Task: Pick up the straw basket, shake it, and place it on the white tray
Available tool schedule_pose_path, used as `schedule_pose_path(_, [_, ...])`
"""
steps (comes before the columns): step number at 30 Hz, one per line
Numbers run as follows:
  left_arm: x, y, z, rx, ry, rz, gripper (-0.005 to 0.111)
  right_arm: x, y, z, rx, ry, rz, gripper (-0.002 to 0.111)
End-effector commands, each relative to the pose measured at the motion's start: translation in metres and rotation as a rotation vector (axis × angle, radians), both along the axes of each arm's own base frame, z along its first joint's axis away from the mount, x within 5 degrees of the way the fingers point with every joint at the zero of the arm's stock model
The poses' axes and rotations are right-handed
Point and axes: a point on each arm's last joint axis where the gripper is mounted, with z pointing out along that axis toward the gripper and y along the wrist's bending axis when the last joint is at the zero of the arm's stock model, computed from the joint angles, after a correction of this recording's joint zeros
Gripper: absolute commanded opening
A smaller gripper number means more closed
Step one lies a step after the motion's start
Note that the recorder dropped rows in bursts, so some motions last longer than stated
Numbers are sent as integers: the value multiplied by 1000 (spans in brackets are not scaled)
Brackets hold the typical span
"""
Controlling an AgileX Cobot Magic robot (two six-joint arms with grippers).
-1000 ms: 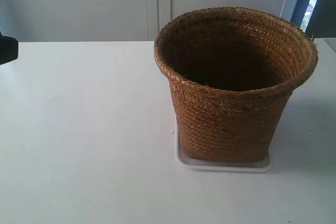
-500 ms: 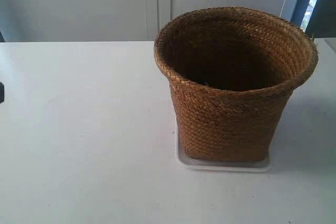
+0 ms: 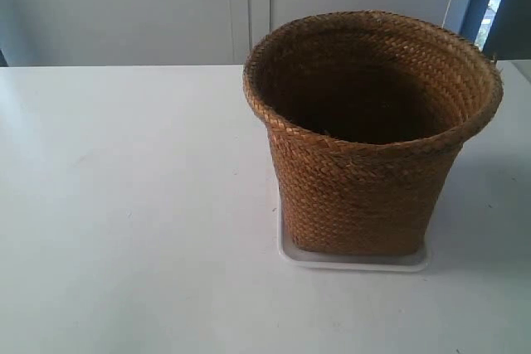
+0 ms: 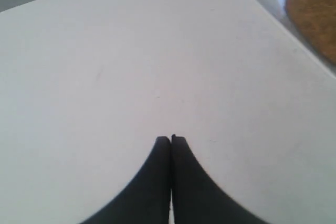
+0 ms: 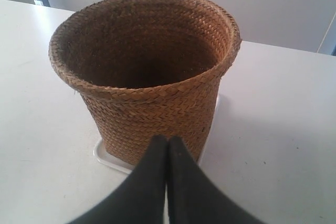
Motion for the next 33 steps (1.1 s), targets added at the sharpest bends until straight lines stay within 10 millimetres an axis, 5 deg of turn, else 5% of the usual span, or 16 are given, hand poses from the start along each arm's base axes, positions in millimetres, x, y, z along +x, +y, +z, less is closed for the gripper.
schedule_pose_path(1, [-6, 17, -22, -27, -119, 154, 0, -1, 0, -1, -9, -2, 3, 0])
schedule_pose_path(9, [-22, 33, -61, -53, -159, 363, 0, -1, 0, -1, -9, -2, 3, 0])
schedule_pose_path(16, [-24, 34, -66, -51, -139, 379, 0, -1, 0, -1, -9, -2, 3, 0])
schedule_pose_path(24, [-37, 30, -110, -161, -128, 387, 0, -1, 0, -1, -9, -2, 3, 0])
schedule_pose_path(28, [-41, 28, -114, -209, -91, 394, 0, -1, 0, -1, -9, -2, 3, 0])
schedule_pose_path(33, [-41, 28, -113, -59, -108, 322, 0, -1, 0, -1, -9, -2, 3, 0])
